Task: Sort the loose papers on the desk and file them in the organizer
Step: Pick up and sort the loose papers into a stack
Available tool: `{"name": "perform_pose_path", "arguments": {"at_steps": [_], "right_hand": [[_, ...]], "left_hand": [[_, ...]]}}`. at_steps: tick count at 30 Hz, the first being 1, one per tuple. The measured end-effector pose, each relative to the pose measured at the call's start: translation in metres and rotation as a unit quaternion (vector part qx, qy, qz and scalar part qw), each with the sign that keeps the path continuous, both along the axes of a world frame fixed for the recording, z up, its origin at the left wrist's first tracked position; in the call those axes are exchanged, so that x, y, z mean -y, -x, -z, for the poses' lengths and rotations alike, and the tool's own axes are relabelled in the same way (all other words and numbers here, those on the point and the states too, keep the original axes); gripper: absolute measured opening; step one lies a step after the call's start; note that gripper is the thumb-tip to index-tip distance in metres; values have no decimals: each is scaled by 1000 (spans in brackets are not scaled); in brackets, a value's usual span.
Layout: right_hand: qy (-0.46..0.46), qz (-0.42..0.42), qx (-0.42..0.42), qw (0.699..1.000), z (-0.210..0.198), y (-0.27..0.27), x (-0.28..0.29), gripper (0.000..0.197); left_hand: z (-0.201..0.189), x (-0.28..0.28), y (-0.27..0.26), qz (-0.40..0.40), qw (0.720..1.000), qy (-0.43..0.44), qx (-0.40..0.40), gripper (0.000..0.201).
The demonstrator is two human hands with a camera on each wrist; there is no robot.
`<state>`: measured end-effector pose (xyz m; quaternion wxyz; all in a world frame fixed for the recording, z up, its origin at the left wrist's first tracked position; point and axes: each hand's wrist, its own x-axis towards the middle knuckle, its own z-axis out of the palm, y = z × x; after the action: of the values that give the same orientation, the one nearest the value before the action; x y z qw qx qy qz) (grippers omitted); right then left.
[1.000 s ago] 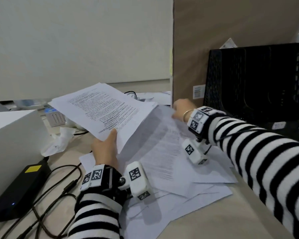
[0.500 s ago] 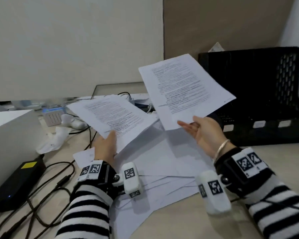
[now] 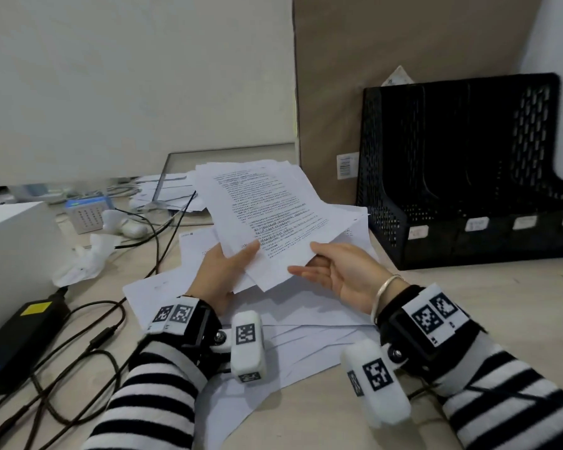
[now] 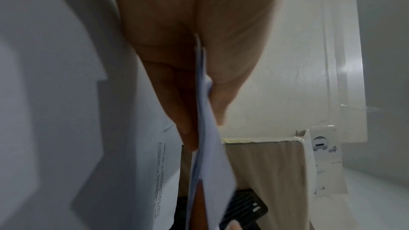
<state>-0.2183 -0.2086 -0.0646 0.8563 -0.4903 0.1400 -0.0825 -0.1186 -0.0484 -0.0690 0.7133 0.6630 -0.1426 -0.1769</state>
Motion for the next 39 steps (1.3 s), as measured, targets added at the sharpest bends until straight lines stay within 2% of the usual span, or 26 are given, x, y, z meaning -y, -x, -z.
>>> {"name": "perform_pose_path", "arguments": {"at_steps": [4, 10, 12, 14, 16, 17, 18, 20, 21, 22, 24, 26, 28, 29, 31, 35, 37, 39], "right_hand": [[10, 15, 4, 1000, -2, 3, 4, 24], [-6, 82, 26, 996, -28, -5, 33, 25], [37, 90, 6, 995, -44, -21, 45, 22], [131, 74, -52, 987, -55, -41, 51, 15], [269, 30, -134, 953, -60, -61, 53, 8], [362, 3, -173, 916, -60, -70, 52, 11], [471, -28, -209, 857, -59, -78, 53, 20], [660, -79, -264, 698, -56, -90, 49, 38], [713, -92, -278, 638, -55, -93, 45, 44], [736, -107, -289, 602, -54, -96, 43, 51], [737, -139, -314, 582, -50, -103, 45, 64], [732, -159, -333, 573, -47, -107, 49, 69], [738, -165, -342, 558, -44, -111, 55, 61], [737, -165, -338, 561, -41, -112, 58, 52], [733, -145, -330, 577, -36, -113, 65, 24], [743, -99, -335, 571, -42, -113, 73, 36], [763, -55, -325, 556, -54, -111, 76, 30], [790, 0, -295, 537, -70, -105, 80, 35]], "left_hand": [[3, -1, -6, -51, 998, 8, 25, 17], [-2, -15, -14, -127, 986, 87, 64, 19], [-3, -21, -19, -154, 980, 113, 62, 28], [-2, -25, -24, -189, 973, 122, 57, 36], [-1, -29, -29, -214, 966, 132, 55, 42], [0, -30, -31, -220, 964, 138, 52, 43], [0, -31, -32, -225, 963, 139, 48, 43], [1, -33, -34, -225, 963, 140, 38, 42], [1, -34, -35, -223, 964, 144, 35, 42], [1, -35, -37, -220, 964, 149, 31, 42], [2, -36, -38, -219, 963, 155, 20, 40], [2, -36, -39, -216, 962, 165, 14, 39], [4, -37, -41, -215, 962, 169, 10, 38], [5, -37, -43, -215, 962, 167, 6, 38], [6, -38, -45, -212, 963, 166, 4, 39], [7, -39, -45, -203, 965, 166, 9, 38], [7, -38, -45, -199, 967, 160, 11, 37], [7, -38, -45, -195, 968, 157, 12, 39]]}}
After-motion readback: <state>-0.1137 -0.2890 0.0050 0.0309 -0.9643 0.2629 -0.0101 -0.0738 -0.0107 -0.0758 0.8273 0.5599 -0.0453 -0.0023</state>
